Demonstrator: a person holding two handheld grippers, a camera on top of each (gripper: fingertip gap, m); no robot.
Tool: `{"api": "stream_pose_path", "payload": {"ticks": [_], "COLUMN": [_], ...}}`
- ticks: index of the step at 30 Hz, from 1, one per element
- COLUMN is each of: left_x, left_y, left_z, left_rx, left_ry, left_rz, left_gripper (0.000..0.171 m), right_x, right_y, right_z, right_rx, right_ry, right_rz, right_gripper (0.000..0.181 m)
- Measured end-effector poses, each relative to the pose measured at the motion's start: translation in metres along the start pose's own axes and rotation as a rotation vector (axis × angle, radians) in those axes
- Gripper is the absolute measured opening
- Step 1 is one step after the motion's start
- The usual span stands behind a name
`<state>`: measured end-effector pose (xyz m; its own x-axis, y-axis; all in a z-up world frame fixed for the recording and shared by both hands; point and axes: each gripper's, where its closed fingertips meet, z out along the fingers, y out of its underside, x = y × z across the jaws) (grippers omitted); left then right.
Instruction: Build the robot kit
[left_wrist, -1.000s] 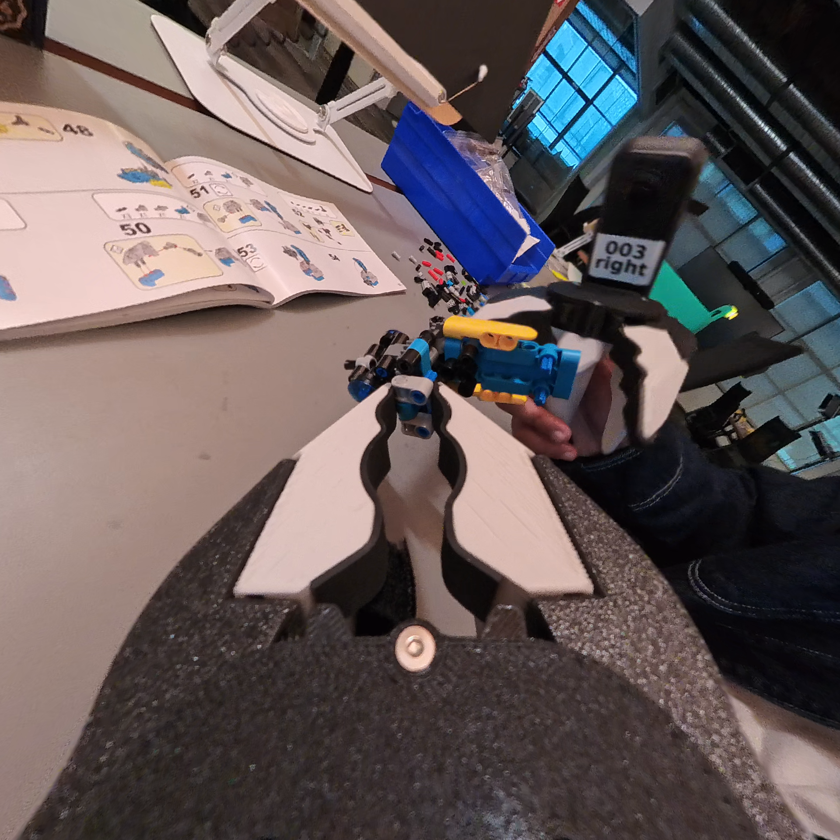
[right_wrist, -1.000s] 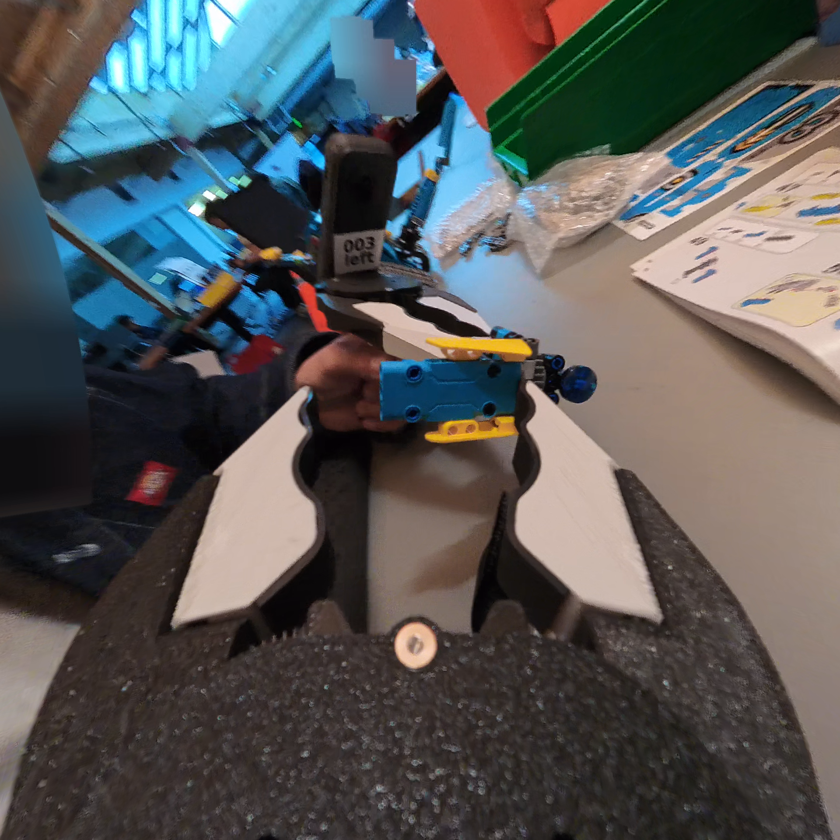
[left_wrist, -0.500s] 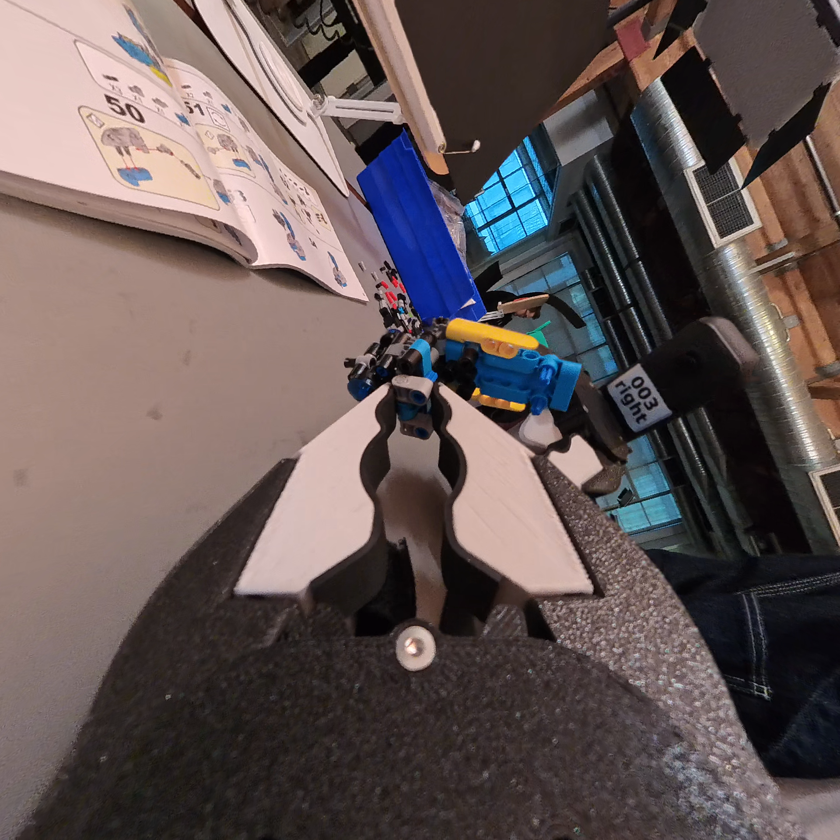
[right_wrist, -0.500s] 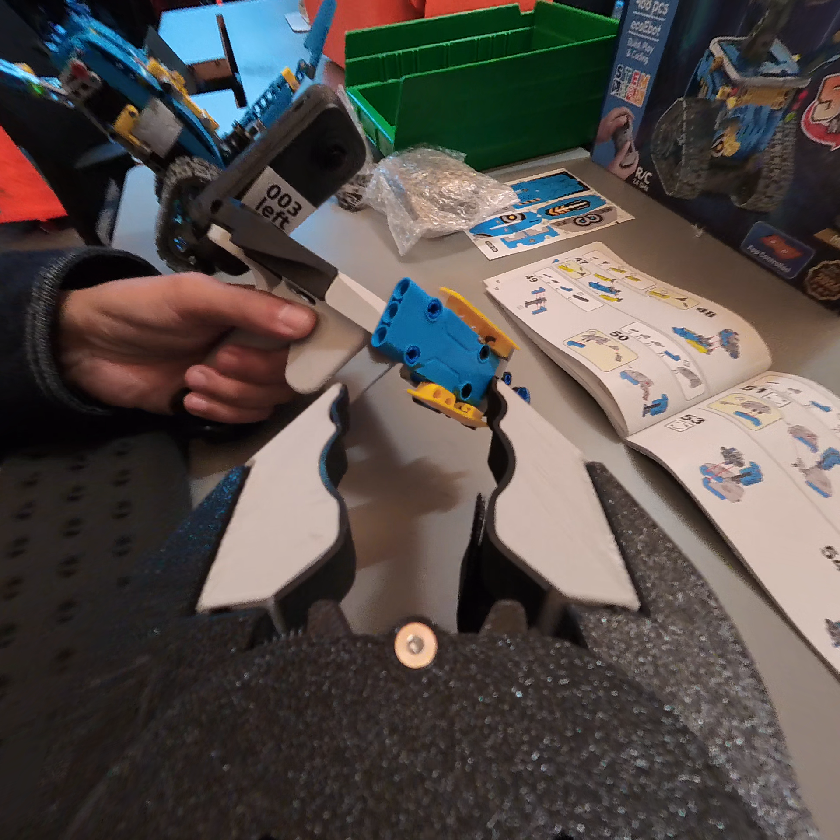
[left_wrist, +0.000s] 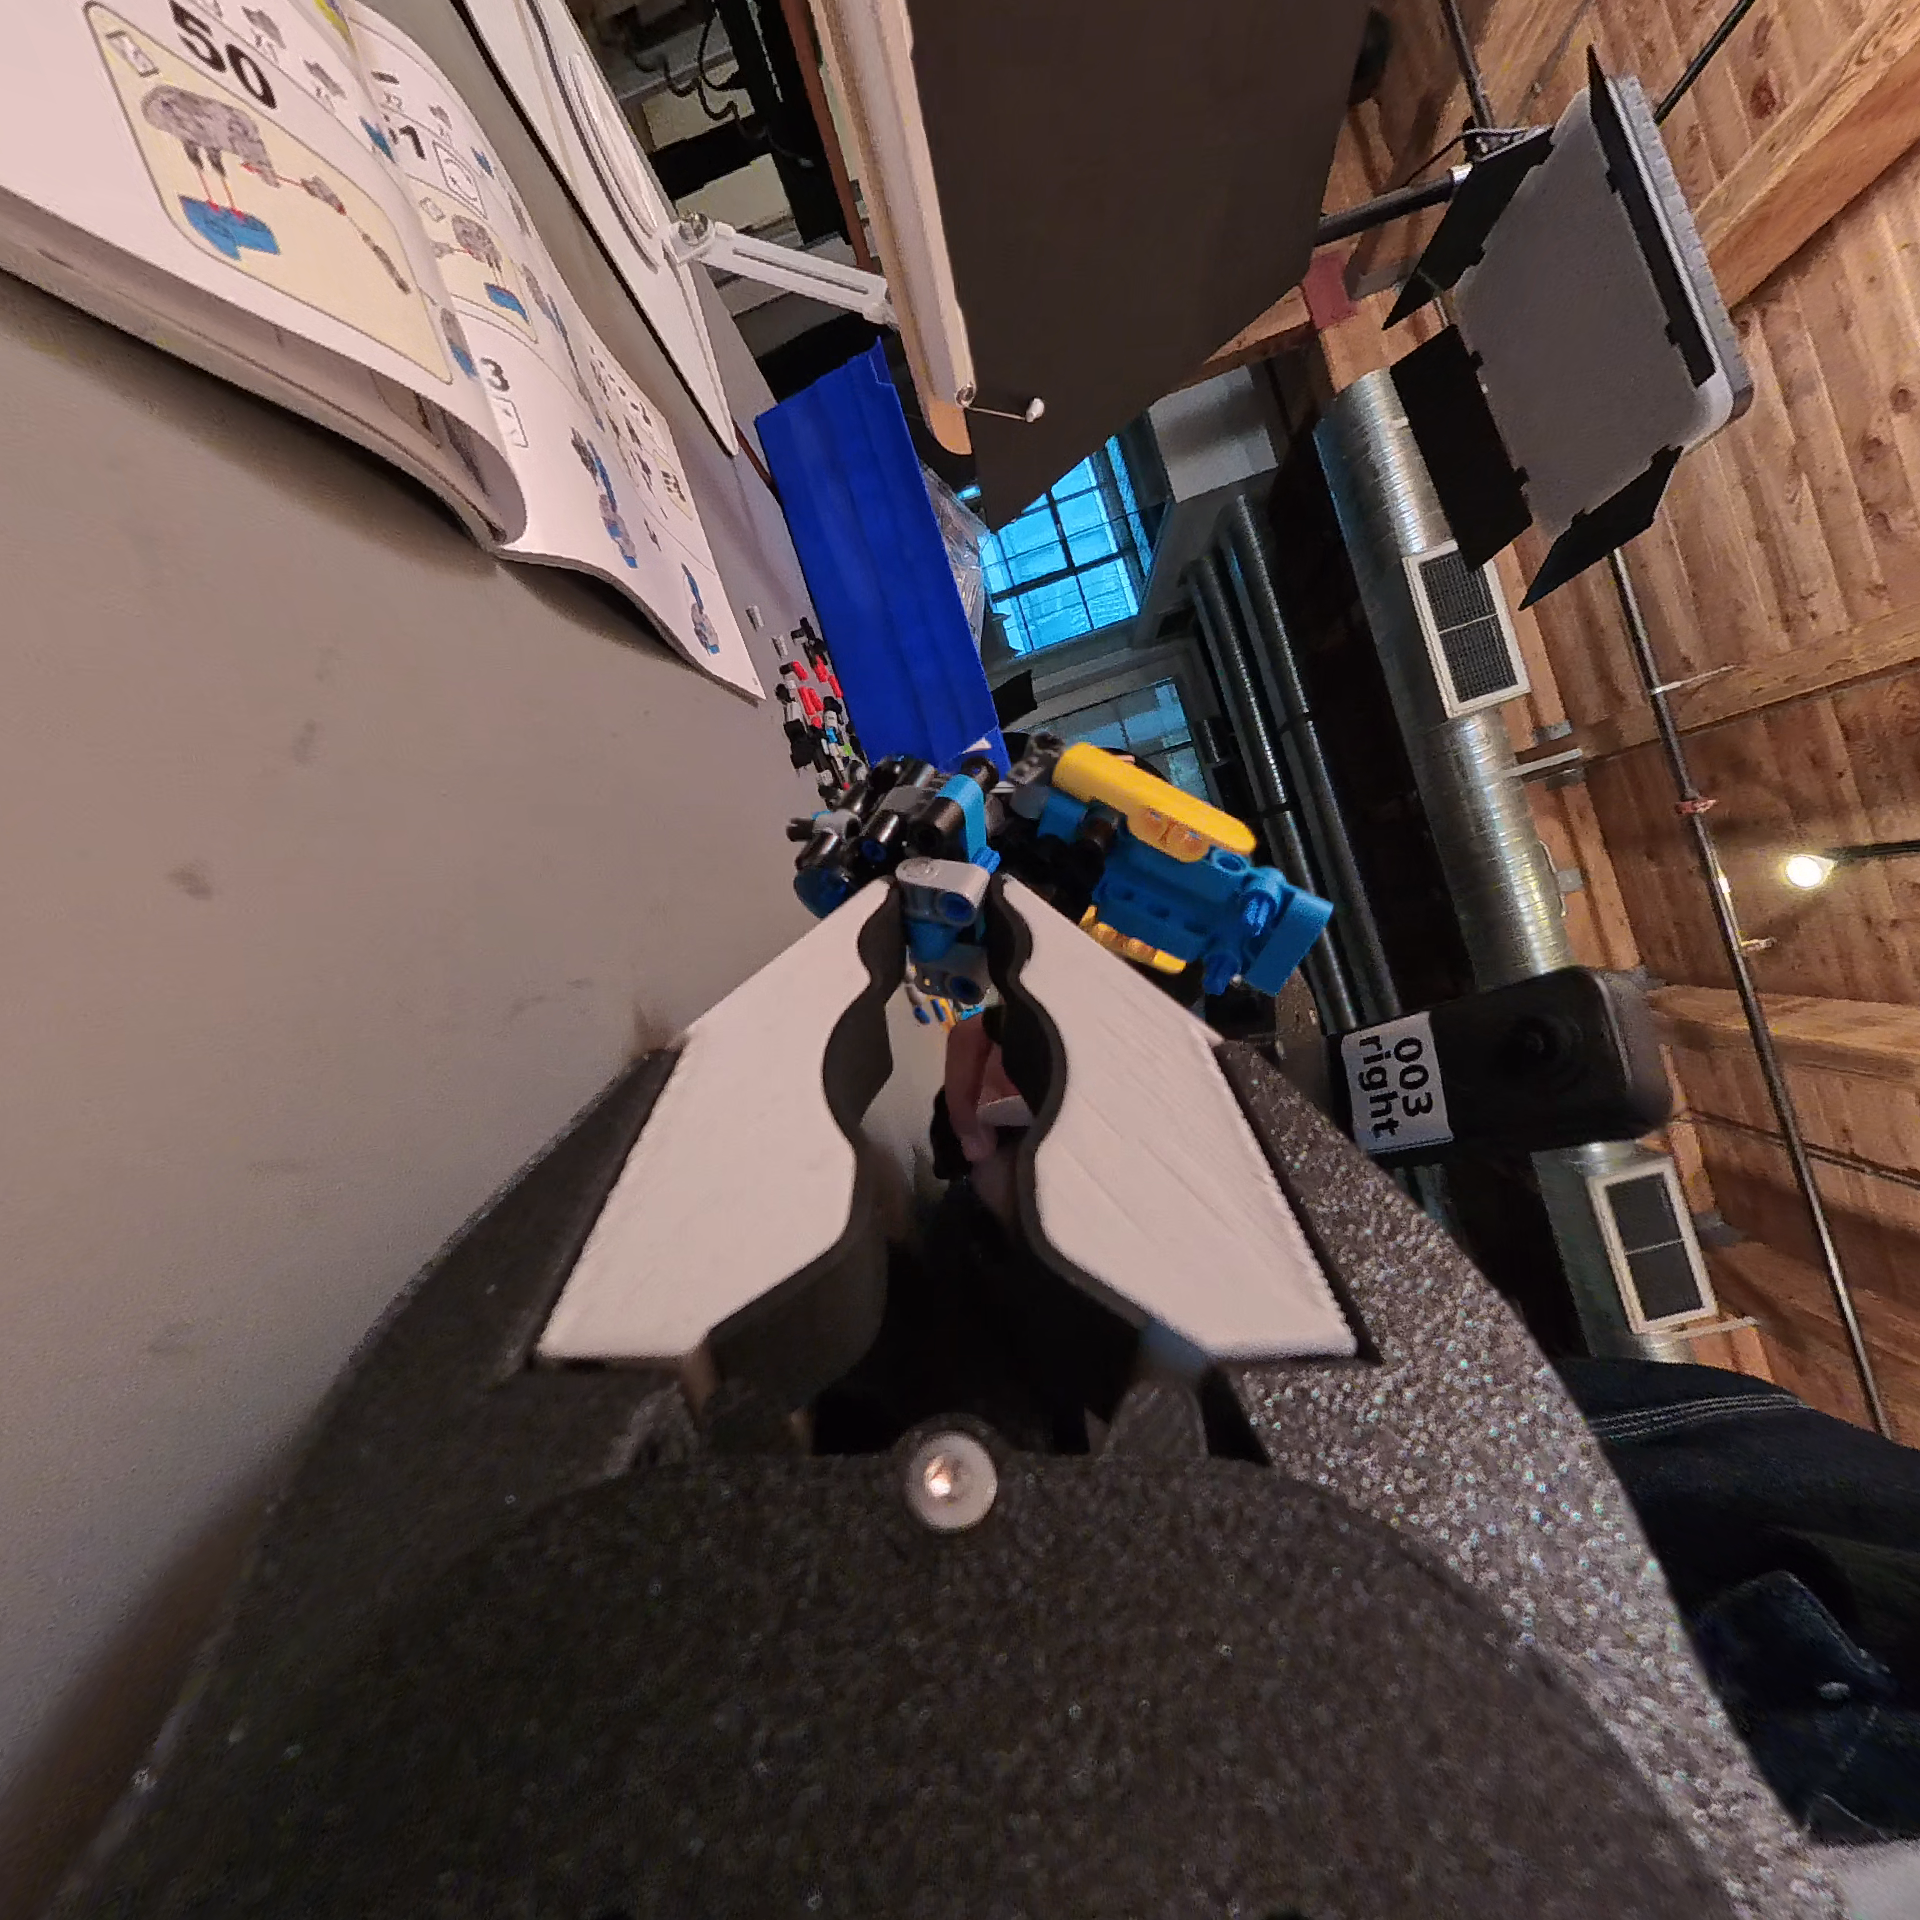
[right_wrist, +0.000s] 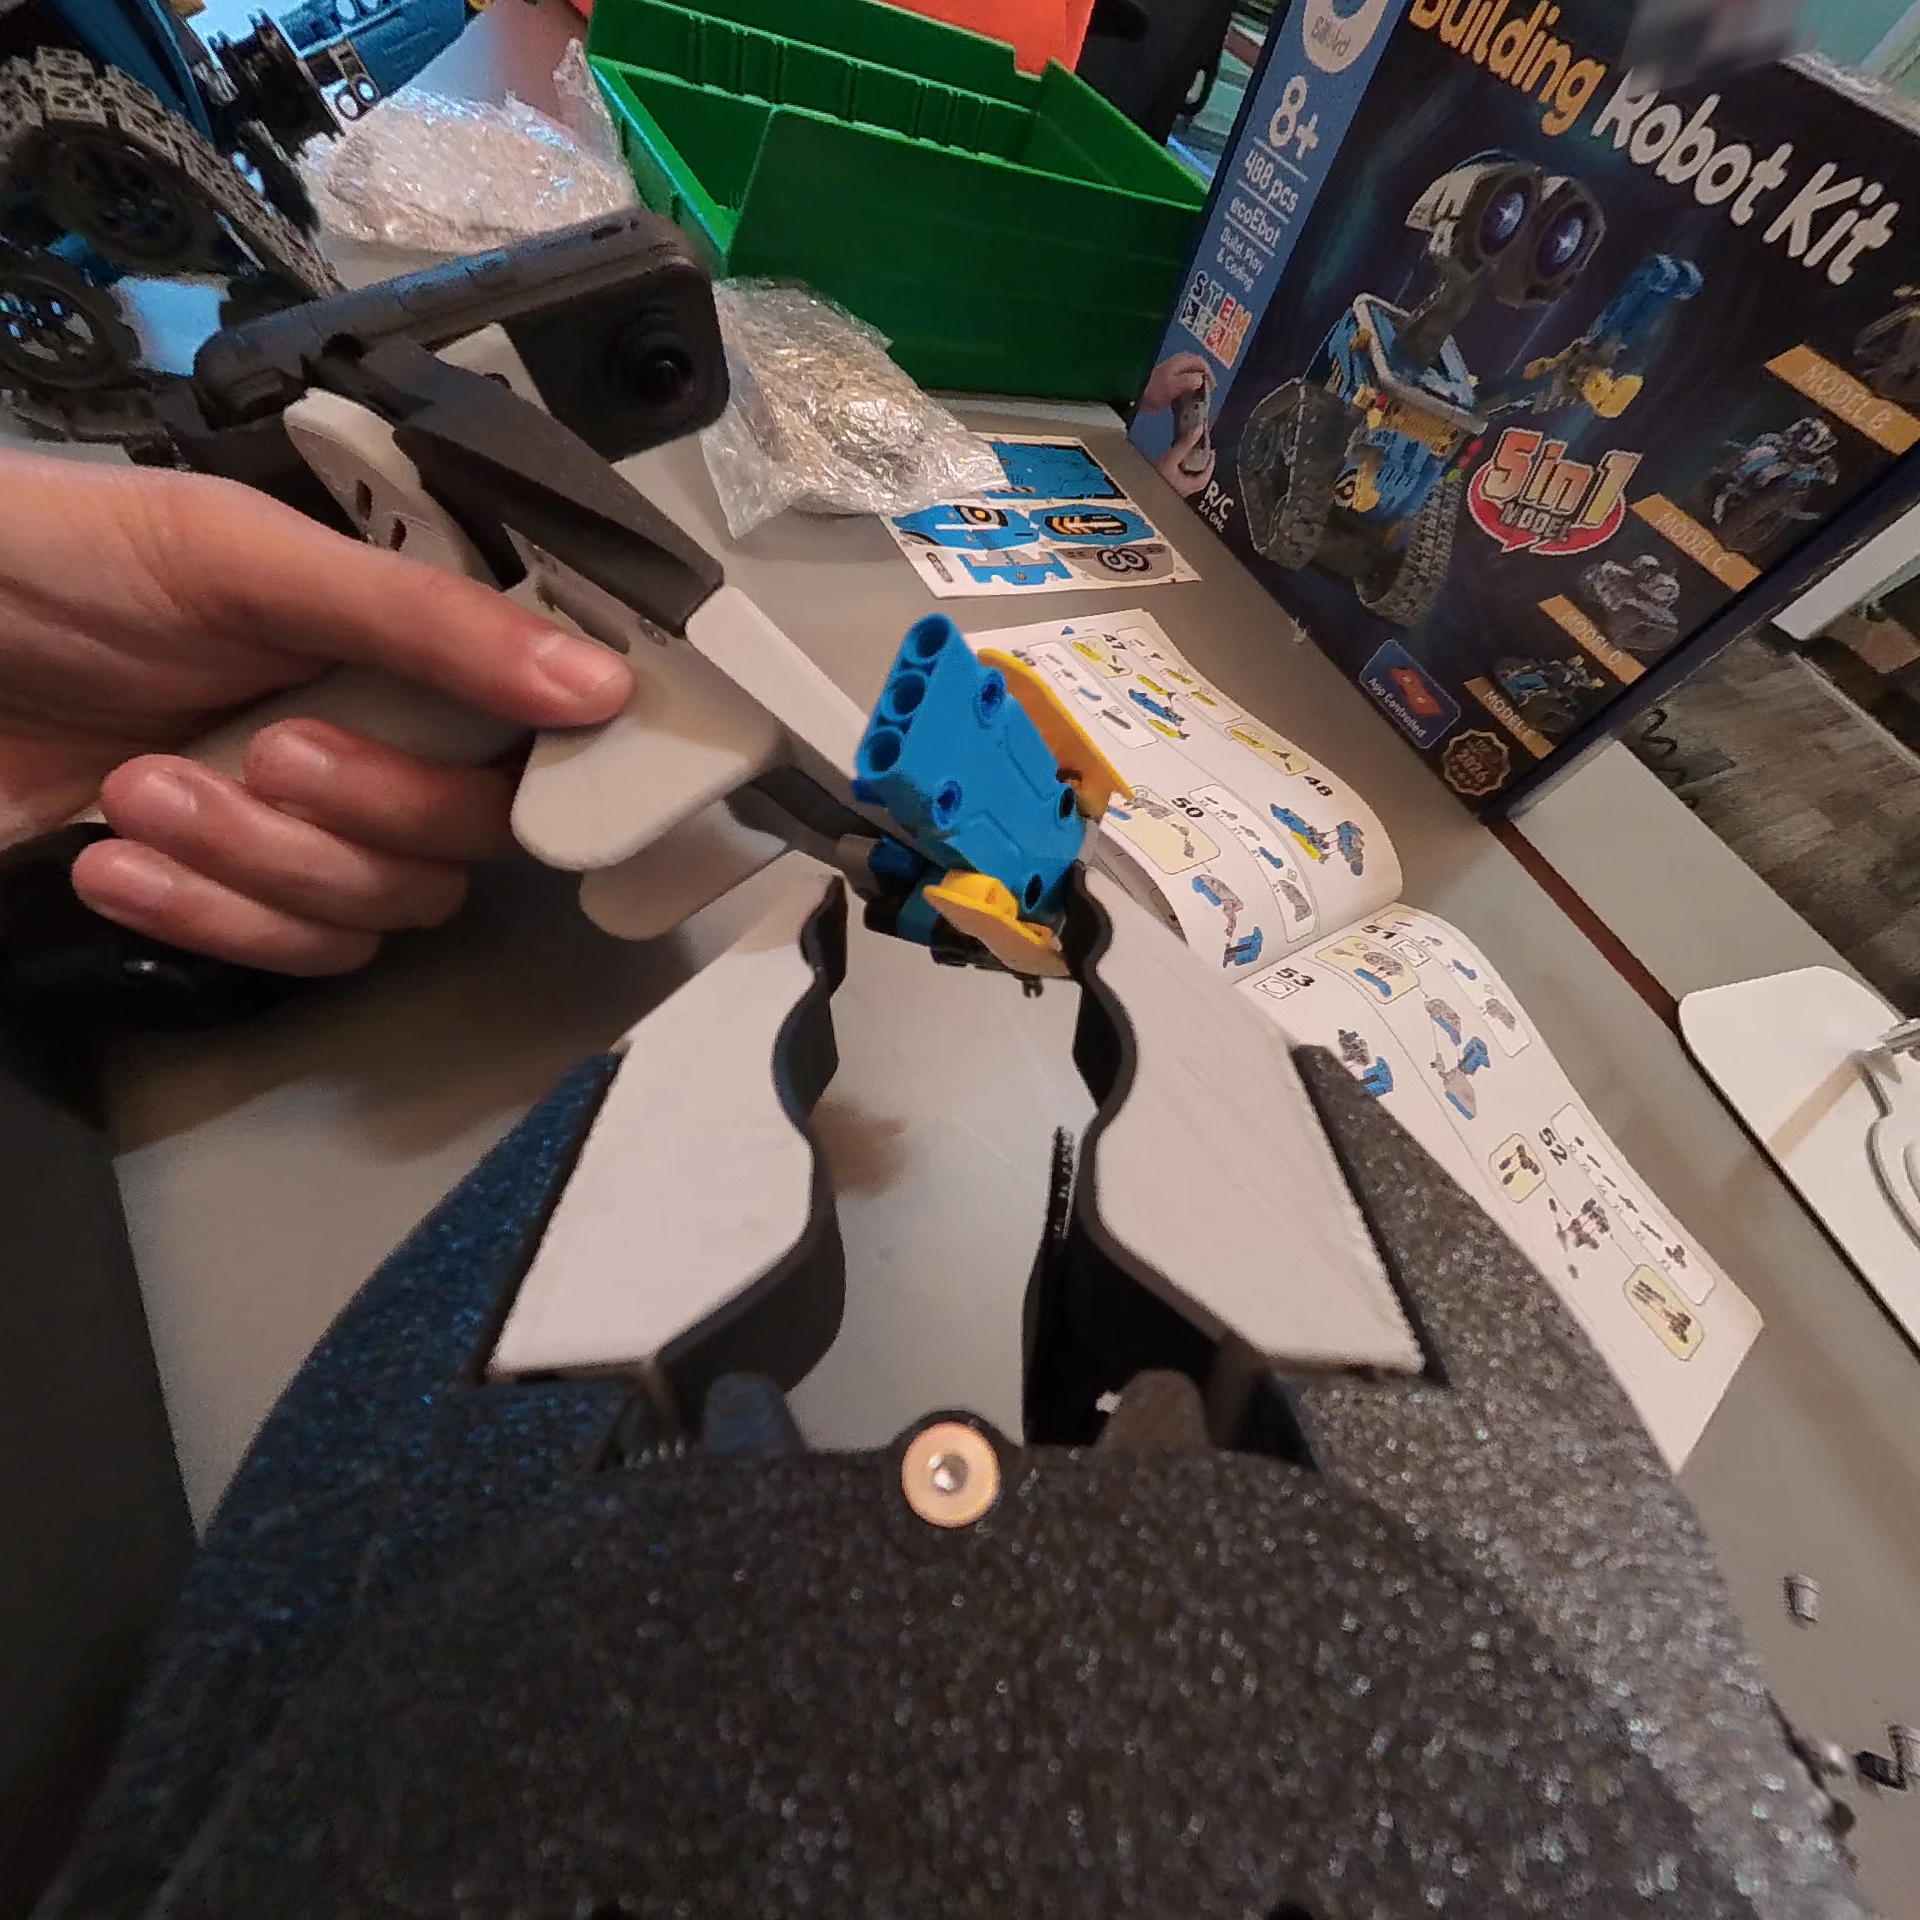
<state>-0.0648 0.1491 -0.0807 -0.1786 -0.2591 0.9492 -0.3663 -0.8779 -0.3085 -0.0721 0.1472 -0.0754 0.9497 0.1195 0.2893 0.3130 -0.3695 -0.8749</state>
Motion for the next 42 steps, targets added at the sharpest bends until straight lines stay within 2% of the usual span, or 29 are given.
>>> {"api": "stream_pose_path", "payload": {"ticks": [3, 6, 10, 14, 19, 26, 30, 31, 33, 36, 39, 42], "left_x": [0.001, 0.001, 0.003, 0.005, 0.006, 0.001, -0.003, -0.008, -0.011, -0.016, -0.021, -0.024], "left_y": [0.001, 0.001, 0.004, 0.004, 0.005, 0.006, 0.011, 0.01, 0.003, 0.003, 0.011, 0.016], "left_z": [0.001, 0.002, 0.005, 0.005, 0.006, 0.005, 0.006, 0.004, 0.0, -0.003, 0.0, 0.002], "left_rx": [0.007, 0.021, 0.029, 0.033, 0.018, -0.002, -0.039, -0.046, -0.029, -0.046, -0.093, -0.123], "left_ry": [-0.007, -0.052, -0.081, -0.122, -0.153, -0.262, -0.247, -0.277, -0.305, -0.342, -0.349, -0.358], "left_rz": [0.026, 0.096, 0.156, 0.227, 0.303, 0.46, 0.43, 0.441, 0.455, 0.476, 0.466, 0.471], "left_gripper": [0.014, 0.014, 0.014, 0.014, 0.014, 0.014, 0.015, 0.015, 0.015, 0.014, 0.015, 0.014], "right_x": [0.007, 0.008, 0.001, 0.006, 0.007, 0.0, 0.007, 0.01, 0.02, 0.035, 0.027, 0.016], "right_y": [0.002, 0.004, 0.012, 0.008, 0.009, 0.01, 0.011, 0.016, 0.024, 0.041, 0.08, 0.097], "right_z": [-0.001, -0.001, 0.003, 0.0, -0.001, -0.002, -0.009, -0.011, -0.016, -0.022, -0.026, -0.034], "right_rx": [-0.011, -0.02, -0.063, -0.049, -0.061, -0.036, 0.017, 0.006, 0.001, -0.086, -0.312, -0.407], "right_ry": [0.033, 0.03, 0.005, 0.034, 0.042, -0.109, -0.291, -0.32, -0.321, -0.221, -0.175, -0.165], "right_rz": [0.017, 0.043, 0.031, 0.029, 0.037, 0.267, 0.554, 0.605, 0.651, 0.553, 0.452, 0.468], "right_gripper": [0.035, 0.035, 0.053, 0.042, 0.042, 0.047, 0.031, 0.024, 0.022, 0.017, 0.017, 0.018]}}
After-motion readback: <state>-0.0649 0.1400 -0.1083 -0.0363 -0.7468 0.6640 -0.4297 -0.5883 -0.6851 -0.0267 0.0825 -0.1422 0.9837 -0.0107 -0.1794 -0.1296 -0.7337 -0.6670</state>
